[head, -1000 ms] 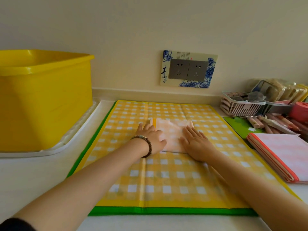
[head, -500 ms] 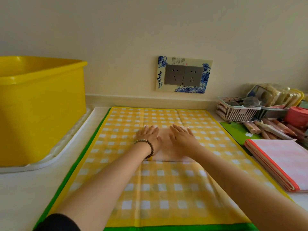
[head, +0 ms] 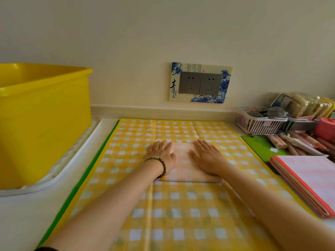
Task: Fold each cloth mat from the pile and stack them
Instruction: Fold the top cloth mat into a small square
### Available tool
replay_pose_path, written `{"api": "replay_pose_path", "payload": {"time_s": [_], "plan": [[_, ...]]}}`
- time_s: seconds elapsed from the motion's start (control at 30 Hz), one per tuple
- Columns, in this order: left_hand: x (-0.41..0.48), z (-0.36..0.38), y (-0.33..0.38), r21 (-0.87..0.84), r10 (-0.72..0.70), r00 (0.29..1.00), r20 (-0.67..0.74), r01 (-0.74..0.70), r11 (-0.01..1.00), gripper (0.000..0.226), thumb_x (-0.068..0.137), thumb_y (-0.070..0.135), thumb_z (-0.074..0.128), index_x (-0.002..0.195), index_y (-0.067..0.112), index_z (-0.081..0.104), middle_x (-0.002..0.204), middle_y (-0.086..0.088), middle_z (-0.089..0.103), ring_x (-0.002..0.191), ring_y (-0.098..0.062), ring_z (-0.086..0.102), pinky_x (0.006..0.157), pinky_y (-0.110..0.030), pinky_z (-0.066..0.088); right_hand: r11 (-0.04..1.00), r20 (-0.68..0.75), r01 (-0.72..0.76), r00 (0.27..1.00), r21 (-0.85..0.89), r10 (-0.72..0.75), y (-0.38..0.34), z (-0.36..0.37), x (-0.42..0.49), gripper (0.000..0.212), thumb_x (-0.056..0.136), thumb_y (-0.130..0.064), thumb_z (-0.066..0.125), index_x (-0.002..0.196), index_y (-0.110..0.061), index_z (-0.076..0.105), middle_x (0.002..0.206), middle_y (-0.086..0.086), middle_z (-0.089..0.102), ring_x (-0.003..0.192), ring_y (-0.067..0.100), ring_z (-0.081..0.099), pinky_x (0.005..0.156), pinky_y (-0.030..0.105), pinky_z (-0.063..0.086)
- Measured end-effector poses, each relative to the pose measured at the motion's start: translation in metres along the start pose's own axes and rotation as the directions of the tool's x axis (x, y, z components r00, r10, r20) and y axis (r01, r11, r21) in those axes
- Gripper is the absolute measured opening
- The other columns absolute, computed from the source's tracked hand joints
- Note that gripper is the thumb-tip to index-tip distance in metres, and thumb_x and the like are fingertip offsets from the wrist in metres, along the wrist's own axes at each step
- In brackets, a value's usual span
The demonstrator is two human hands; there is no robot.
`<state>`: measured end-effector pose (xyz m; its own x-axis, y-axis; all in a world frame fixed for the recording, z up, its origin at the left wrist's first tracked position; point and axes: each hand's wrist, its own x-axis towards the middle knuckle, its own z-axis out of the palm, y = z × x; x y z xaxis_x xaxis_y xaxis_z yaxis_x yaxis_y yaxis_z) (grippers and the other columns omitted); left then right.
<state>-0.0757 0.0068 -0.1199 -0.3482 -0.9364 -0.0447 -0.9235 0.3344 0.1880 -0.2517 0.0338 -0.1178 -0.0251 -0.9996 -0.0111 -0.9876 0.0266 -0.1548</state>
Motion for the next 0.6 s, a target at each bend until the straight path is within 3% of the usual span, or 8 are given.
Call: {"api": "replay_pose_path", "payload": {"time_s": [0.23, 0.33, 0.47, 0.6], "plan": [[-0.003, 0.0, 0.0, -0.046, -0.014, 1.0, -0.003, 0.014, 0.999, 0.054, 0.1, 0.036, 0.014, 0.151, 0.024, 0.0, 0.159, 0.004, -0.007, 0.146, -0.018, -0.008, 0.118, -0.038, -0.001, 0.994, 0.014, -0.045, 0.999, 0.095, 0.044, 0.002, -0.007, -0.007, 0.065, 0.098, -0.051, 0.023, 0.151, -0.016, 0.007, 0.16, 0.001, -0.001, 0.146, 0.02, 0.012, 0.117, 0.031, 0.008], [-0.008, -0.006, -0.002, -0.201, -0.006, 0.999, -0.033, -0.001, 0.98, 0.059, 0.1, 0.041, 0.022, 0.151, 0.02, 0.002, 0.159, 0.001, 0.0, 0.146, -0.019, 0.001, 0.118, -0.036, 0.006, 0.959, 0.006, -0.073, 0.997, 0.275, 0.074, 0.004, -0.016, -0.005, 0.06, 0.1, -0.04, 0.034, 0.148, -0.009, 0.018, 0.157, 0.009, 0.015, 0.142, 0.026, 0.024, 0.111, 0.032, 0.021], [-0.016, -0.03, -0.012, -0.629, -0.039, 0.999, -0.009, 0.025, 0.777, 0.065, 0.097, 0.037, 0.042, 0.15, 0.016, 0.011, 0.157, -0.004, 0.015, 0.143, -0.019, 0.019, 0.113, -0.03, 0.022, 0.723, -0.043, -0.191, 0.956, 0.664, 0.292, 0.022, -0.043, -0.008, 0.049, 0.096, -0.03, 0.05, 0.138, -0.004, 0.042, 0.14, 0.015, 0.046, 0.127, 0.031, 0.044, 0.103, 0.039, 0.036], [-0.024, -0.049, -0.028, -0.72, -0.056, 0.998, -0.028, 0.019, 0.694, 0.064, 0.093, 0.028, 0.055, 0.147, 0.012, 0.024, 0.152, -0.008, 0.029, 0.137, -0.018, 0.034, 0.106, -0.029, 0.033, 0.521, 0.143, -0.278, 0.948, 0.807, 0.285, 0.035, -0.067, -0.023, 0.038, 0.093, -0.021, 0.056, 0.126, -0.003, 0.053, 0.123, 0.013, 0.057, 0.104, 0.028, 0.058, 0.085, 0.037, 0.049]]}}
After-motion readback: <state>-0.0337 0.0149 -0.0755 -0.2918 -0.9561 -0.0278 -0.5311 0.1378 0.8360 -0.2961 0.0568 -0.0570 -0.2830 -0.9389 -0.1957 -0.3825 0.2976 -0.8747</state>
